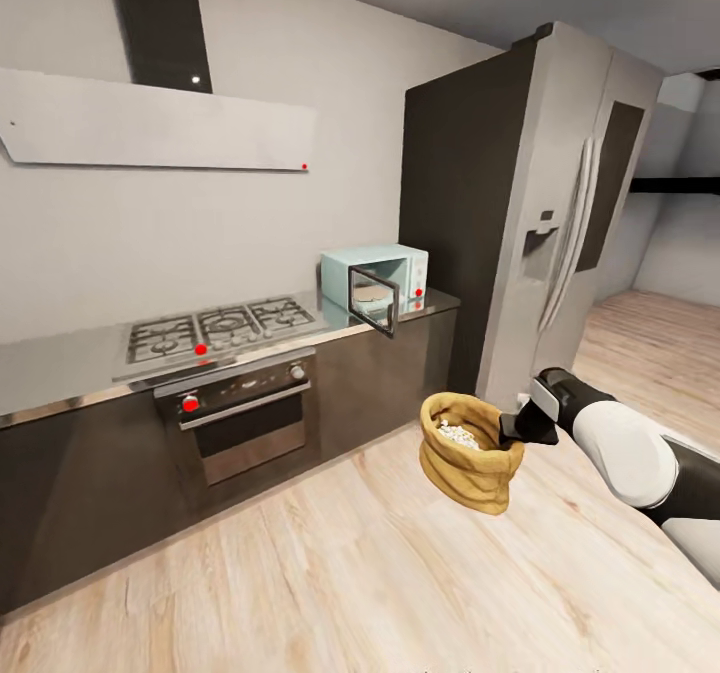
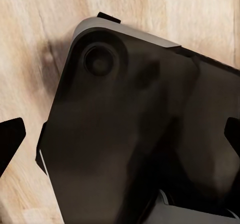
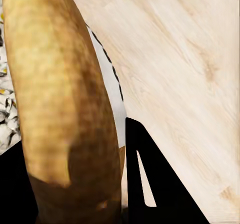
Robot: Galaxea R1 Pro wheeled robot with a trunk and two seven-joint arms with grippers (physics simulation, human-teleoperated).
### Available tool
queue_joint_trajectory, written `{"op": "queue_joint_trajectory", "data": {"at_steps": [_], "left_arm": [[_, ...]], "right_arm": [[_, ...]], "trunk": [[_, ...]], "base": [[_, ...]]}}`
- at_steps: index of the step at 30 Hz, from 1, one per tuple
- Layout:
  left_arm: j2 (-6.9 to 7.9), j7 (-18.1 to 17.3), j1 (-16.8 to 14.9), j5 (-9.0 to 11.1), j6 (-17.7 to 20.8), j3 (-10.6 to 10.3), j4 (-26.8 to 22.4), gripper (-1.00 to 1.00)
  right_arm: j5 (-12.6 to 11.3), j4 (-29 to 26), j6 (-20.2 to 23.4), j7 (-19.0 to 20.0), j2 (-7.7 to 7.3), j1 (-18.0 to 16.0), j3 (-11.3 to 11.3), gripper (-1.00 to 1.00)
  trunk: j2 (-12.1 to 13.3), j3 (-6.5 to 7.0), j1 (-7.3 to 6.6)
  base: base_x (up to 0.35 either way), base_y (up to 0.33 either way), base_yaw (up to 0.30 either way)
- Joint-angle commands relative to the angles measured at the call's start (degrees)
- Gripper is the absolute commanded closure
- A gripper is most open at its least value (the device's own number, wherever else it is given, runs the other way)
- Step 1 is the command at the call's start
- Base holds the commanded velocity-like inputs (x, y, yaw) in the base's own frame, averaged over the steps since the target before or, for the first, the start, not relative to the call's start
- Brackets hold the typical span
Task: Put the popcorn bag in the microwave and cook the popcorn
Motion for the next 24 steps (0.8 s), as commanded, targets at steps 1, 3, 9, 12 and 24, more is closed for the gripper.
{"op": "queue_joint_trajectory", "data": {"at_steps": [1,3,9,12,24], "left_arm": [[-0.03,0.14,0.02,0.14,-0.09,0.20,-0.08,-1.00],[-0.04,0.14,0.02,0.19,-0.09,0.14,-0.08,-1.00],[0.05,0.08,0.02,-0.31,0.31,-0.44,-0.01,-1.00],[0.11,0.07,0.02,-0.35,0.42,-0.54,0.00,-1.00],[0.13,0.07,0.02,-0.34,0.27,-0.57,0.00,-1.00]], "right_arm": [[0.57,-0.07,0.22,0.38,0.01,-0.03,-0.28,1.00],[0.57,-0.06,0.29,0.48,0.07,-0.03,-0.28,1.00],[0.57,0.00,0.27,0.68,0.10,-0.03,-0.28,1.00],[0.57,0.38,0.23,0.88,0.07,-0.03,-0.28,1.00],[0.62,0.54,0.22,0.89,0.01,-0.03,-0.28,1.00]], "trunk": [[-0.05,-0.07,0.01],[-0.05,-0.07,0.01],[-0.05,-0.07,0.01],[-0.05,-0.07,0.01],[-0.05,-0.07,0.01]], "base": [[0.000,0.000,-0.297],[0.000,0.000,-0.297],[0.140,0.000,-0.209],[0.300,0.000,-0.020],[0.312,-0.005,-0.001]]}}
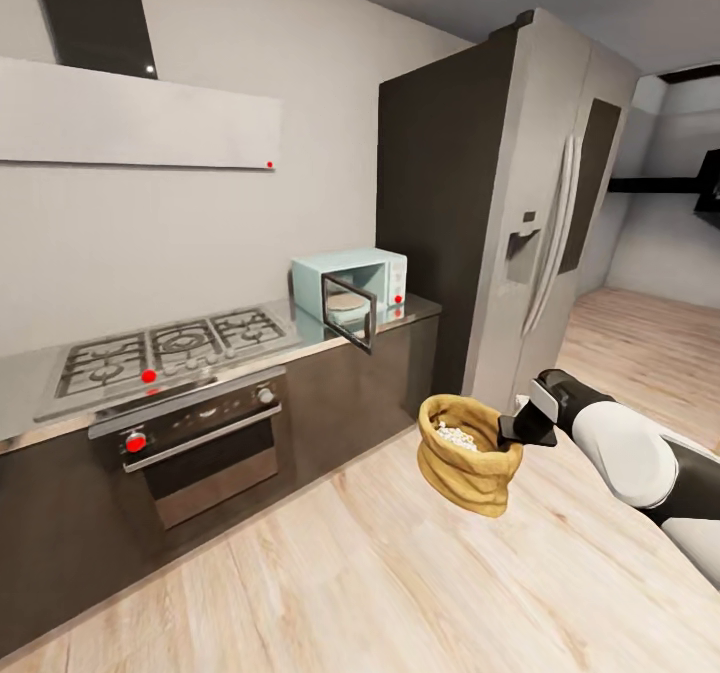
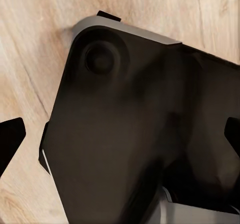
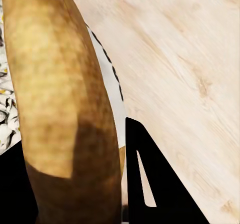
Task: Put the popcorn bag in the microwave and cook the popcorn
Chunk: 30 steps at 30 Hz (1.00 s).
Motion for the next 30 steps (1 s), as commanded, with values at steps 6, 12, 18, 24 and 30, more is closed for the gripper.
{"op": "queue_joint_trajectory", "data": {"at_steps": [6,12,18,24,30], "left_arm": [[-0.02,0.16,0.02,0.23,-0.15,0.12,-0.10,-1.00],[-0.11,0.17,0.02,0.20,-0.25,0.12,-0.10,-1.00],[-0.19,0.24,0.02,0.37,-0.34,0.51,-0.10,-1.00],[-0.20,0.24,0.02,0.57,-0.40,0.78,-0.10,-1.00],[-0.20,0.24,0.02,0.68,-0.38,0.73,-0.10,-1.00]], "right_arm": [[0.75,-0.08,0.26,0.37,-0.06,-0.02,-0.25,1.00],[1.09,-0.46,2.02,0.43,-0.09,-0.02,-0.12,1.00],[1.10,-0.84,6.13,0.15,-0.09,-0.02,0.24,1.00],[1.14,-5.08,9.53,0.31,-0.03,-0.02,0.10,1.00],[1.06,-11.65,9.53,0.24,1.26,-0.02,0.11,1.00]], "trunk": [[-0.03,-0.06,0.04],[-0.03,-0.06,0.04],[-0.03,-0.06,0.04],[-0.03,-0.06,0.04],[-0.03,-0.06,0.04]], "base": [[0.313,-0.090,0.000],[0.313,-0.100,0.000],[0.312,-0.139,0.000],[0.307,-0.172,0.000],[0.307,-0.173,0.000]]}}
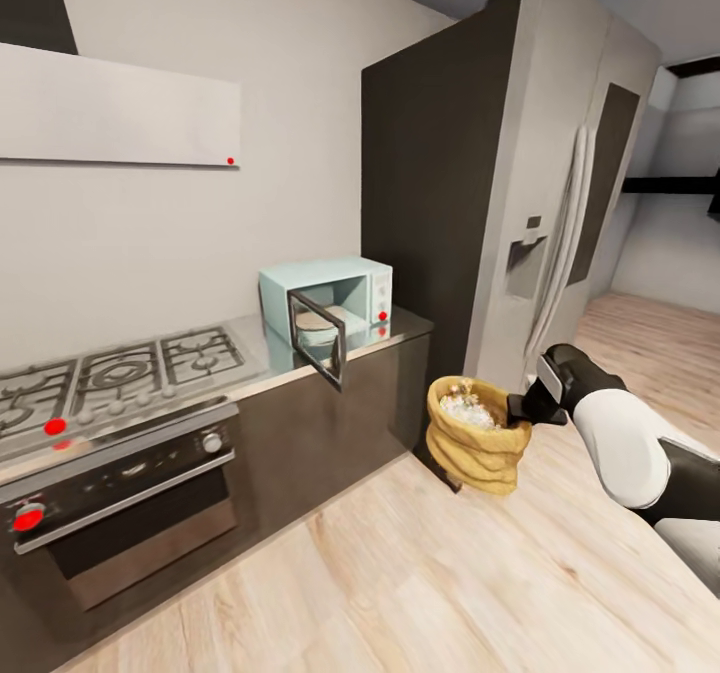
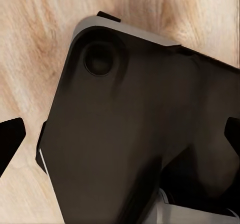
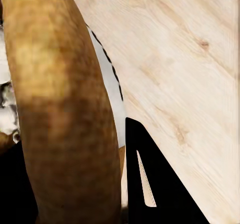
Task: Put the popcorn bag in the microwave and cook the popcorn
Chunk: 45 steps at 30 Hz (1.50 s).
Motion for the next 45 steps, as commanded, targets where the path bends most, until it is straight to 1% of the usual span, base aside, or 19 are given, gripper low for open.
{"op": "queue_joint_trajectory", "data": {"at_steps": [1,6,7,9,12,13,17,19,25,36,40,45], "left_arm": [[-0.03,0.15,0.02,0.13,-0.06,0.19,-0.10,-1.00],[-0.03,0.15,0.02,0.17,-0.08,0.25,-0.10,-1.00],[-0.03,0.15,0.02,0.19,-0.07,0.26,-0.10,-1.00],[-0.03,0.15,0.02,0.19,-0.10,0.31,-0.10,-1.00],[-0.03,0.15,0.02,0.17,-0.11,0.34,-0.10,-1.00],[-0.03,0.15,0.02,0.15,-0.12,0.35,-0.10,-1.00],[-0.03,0.17,0.02,0.13,-0.12,0.43,-0.10,-1.00],[-0.03,0.16,0.02,0.13,-0.12,0.44,-0.10,-1.00],[-0.03,0.15,0.02,0.23,-0.12,0.43,-0.30,-1.00],[0.06,0.17,0.02,0.30,-0.12,0.44,-0.37,-1.00],[0.06,0.19,0.02,0.30,-0.12,0.44,-0.36,-1.00],[0.06,0.23,0.02,0.30,-0.12,0.44,-0.36,-1.00]], "right_arm": [[0.59,-0.11,0.18,0.34,0.03,-0.03,-0.37,1.00],[0.62,-0.48,0.18,0.21,0.19,-0.03,-0.30,1.00],[0.63,-0.70,0.18,0.19,0.43,-0.03,-0.30,1.00],[0.63,-2.75,0.18,0.14,1.29,-0.03,-0.29,1.00],[0.52,-5.66,0.18,0.12,1.92,-0.03,-0.29,1.00],[0.53,-6.18,0.18,0.12,2.59,-0.03,-0.29,1.00],[0.54,-6.74,0.18,0.13,4.34,-0.03,-0.29,1.00],[0.55,-6.77,0.18,0.12,4.82,-0.03,-0.29,1.00],[0.42,-6.78,0.18,0.18,4.98,-0.03,-0.29,1.00],[0.05,-6.78,0.18,0.65,4.98,-0.03,-0.26,1.00],[0.38,-6.78,0.18,0.42,4.98,-0.03,-0.21,1.00],[0.62,-6.71,0.18,0.24,4.98,-0.03,-0.21,1.00]], "trunk": [[-0.03,-0.06,0.03],[-0.03,-0.06,0.03],[-0.03,-0.06,0.03],[-0.03,-0.06,0.03],[-0.03,-0.06,0.03],[-0.03,-0.06,0.03],[-0.03,-0.06,0.03],[-0.03,-0.06,0.03],[-0.03,-0.06,0.03],[-0.03,-0.06,0.03],[-0.03,-0.06,0.03],[-0.03,-0.06,0.03]], "base": [[0.307,-0.173,0.000],[0.306,-0.173,0.000],[0.303,-0.175,0.000],[0.300,-0.179,0.000],[0.297,-0.183,0.000],[0.285,-0.184,0.000],[0.265,-0.185,0.000],[0.250,-0.185,0.000],[0.171,-0.125,0.000],[0.005,-0.004,0.000],[0.000,0.000,0.000],[0.000,0.000,0.171]]}}
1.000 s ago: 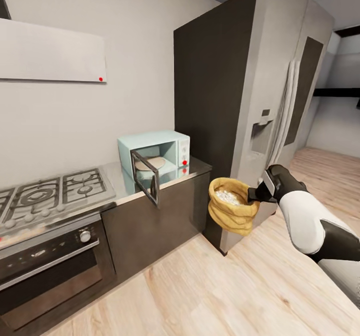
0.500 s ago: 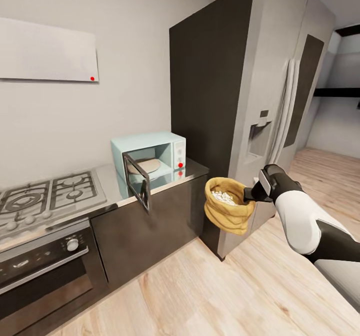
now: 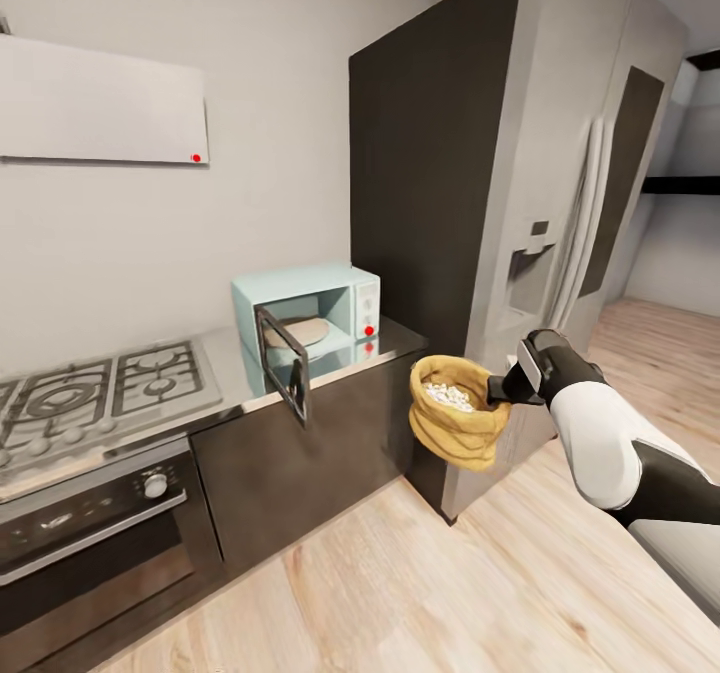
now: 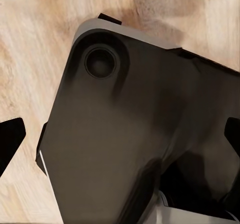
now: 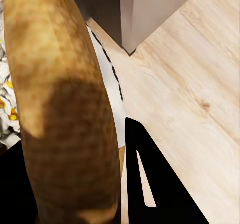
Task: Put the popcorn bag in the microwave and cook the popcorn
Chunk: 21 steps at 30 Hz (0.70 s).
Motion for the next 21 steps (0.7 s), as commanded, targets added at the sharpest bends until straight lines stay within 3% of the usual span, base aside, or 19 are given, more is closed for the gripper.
{"op": "queue_joint_trajectory", "data": {"at_steps": [1,21], "left_arm": [[-0.03,0.15,0.02,0.08,-0.05,0.20,-0.10,-1.00],[-0.14,0.22,0.02,0.15,-0.05,0.32,-0.53,-1.00]], "right_arm": [[0.54,-0.06,0.18,0.36,0.03,-0.04,-0.42,1.00],[0.69,-0.06,0.18,0.25,-0.02,-0.04,-0.30,1.00]], "trunk": [[-0.05,-0.06,0.01],[-0.05,-0.06,0.01]], "base": [[0.000,0.000,0.266],[0.000,0.000,0.279]]}}
